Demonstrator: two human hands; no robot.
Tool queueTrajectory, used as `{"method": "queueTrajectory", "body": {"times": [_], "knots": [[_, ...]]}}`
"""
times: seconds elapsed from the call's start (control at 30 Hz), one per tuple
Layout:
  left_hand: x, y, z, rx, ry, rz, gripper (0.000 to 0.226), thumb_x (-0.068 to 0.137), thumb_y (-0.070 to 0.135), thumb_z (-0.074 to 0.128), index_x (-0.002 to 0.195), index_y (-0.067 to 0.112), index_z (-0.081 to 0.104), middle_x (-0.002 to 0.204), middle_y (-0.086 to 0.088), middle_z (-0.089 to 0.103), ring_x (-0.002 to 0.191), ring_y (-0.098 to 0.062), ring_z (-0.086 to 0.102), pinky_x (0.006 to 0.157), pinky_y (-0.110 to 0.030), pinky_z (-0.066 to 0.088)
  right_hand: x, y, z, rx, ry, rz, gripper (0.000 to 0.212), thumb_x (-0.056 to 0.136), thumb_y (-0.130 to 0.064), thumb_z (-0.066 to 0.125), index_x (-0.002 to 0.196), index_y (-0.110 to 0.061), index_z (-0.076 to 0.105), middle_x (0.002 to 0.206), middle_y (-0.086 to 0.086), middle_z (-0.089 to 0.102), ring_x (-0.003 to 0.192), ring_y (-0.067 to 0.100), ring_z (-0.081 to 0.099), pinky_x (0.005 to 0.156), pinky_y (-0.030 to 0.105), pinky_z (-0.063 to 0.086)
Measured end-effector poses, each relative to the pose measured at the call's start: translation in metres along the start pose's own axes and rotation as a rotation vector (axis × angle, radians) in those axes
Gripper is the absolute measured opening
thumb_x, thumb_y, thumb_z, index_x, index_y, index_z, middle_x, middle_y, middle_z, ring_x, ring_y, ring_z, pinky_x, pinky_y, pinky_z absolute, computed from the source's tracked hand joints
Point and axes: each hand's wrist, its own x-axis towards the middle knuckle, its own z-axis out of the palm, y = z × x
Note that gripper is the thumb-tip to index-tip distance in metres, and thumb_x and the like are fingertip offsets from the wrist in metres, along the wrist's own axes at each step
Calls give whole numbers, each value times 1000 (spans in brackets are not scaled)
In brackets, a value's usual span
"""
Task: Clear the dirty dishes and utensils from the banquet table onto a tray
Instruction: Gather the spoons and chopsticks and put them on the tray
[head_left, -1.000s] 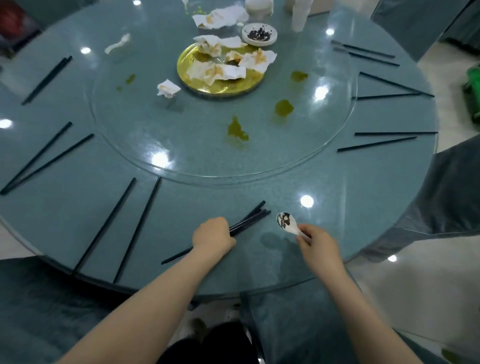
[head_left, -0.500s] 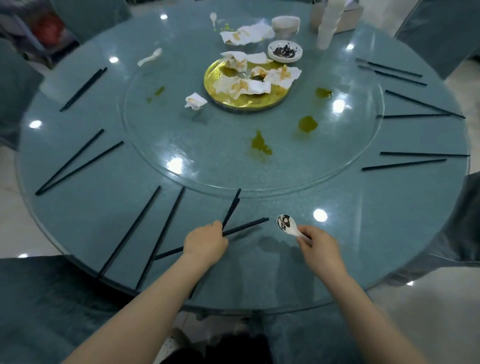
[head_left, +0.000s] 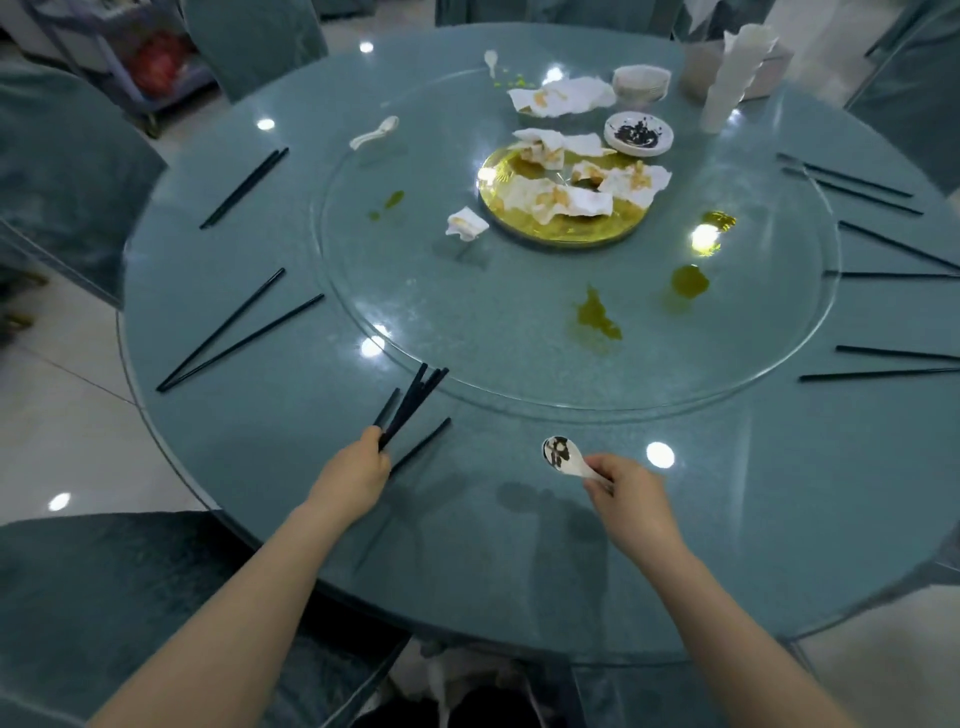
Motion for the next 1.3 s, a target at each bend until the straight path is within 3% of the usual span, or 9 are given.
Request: {"method": "queueTrajectory", "body": {"times": [0.17,0.33,0.57,0.67,0.77,0.93,1.17,1.3], "knots": [[3,-20,-5,45,121,-68,21,101,23,33,110,8,43,93,-11,48,71,-25,47,61,-35,40,-3,-10,15,-43,-8,2,20,87,-9,58,99,-21,69,84,-7,64,83,17,59,66,25,37],[-1,-29,2,149,134,-135,53,89,54,52,119,12,38,115,-12,41,71,-28,48,59,-36,41,-9,-8,18,-88,-7,20,20,87,-10,58,99,-22,69,87,-5,68,82,17,60,66,26,38],[1,-33,16,308,99,-98,31,97,37,47,109,9,48,107,-8,45,69,-25,50,60,-36,45,-20,-2,16,-88,-24,40,23,89,-11,55,104,-22,69,92,-5,69,85,15,60,71,29,46],[1,-35,16,225,165,-139,39,92,39,56,114,10,41,113,-12,40,63,-25,46,54,-36,41,-23,1,14,-65,-20,30,23,89,-11,56,104,-23,69,93,-7,68,87,14,60,70,27,43],[4,-39,10,223,163,-189,50,89,44,59,118,9,37,120,-14,37,76,-33,55,59,-35,39,-24,5,10,-83,-19,19,21,89,-11,57,103,-22,68,93,-5,69,88,16,61,70,27,42],[6,-32,13,421,74,-80,25,98,28,45,111,6,44,117,-14,49,96,-35,59,65,-34,37,-32,15,6,-94,-14,11,22,87,-11,58,101,-24,69,92,-7,69,85,14,60,67,25,39],[-3,-21,16,492,19,-40,20,95,19,43,109,7,51,113,-11,54,96,-31,58,65,-31,36,-35,22,4,-94,-32,25,20,90,-14,56,101,-25,68,89,-8,67,77,10,57,58,16,37],[-15,-11,12,526,83,6,24,98,23,39,109,6,52,113,-11,51,95,-31,57,66,-34,40,-34,17,2,-84,-48,7,21,90,-14,55,105,-23,67,87,-7,67,78,13,60,64,27,44]]}}
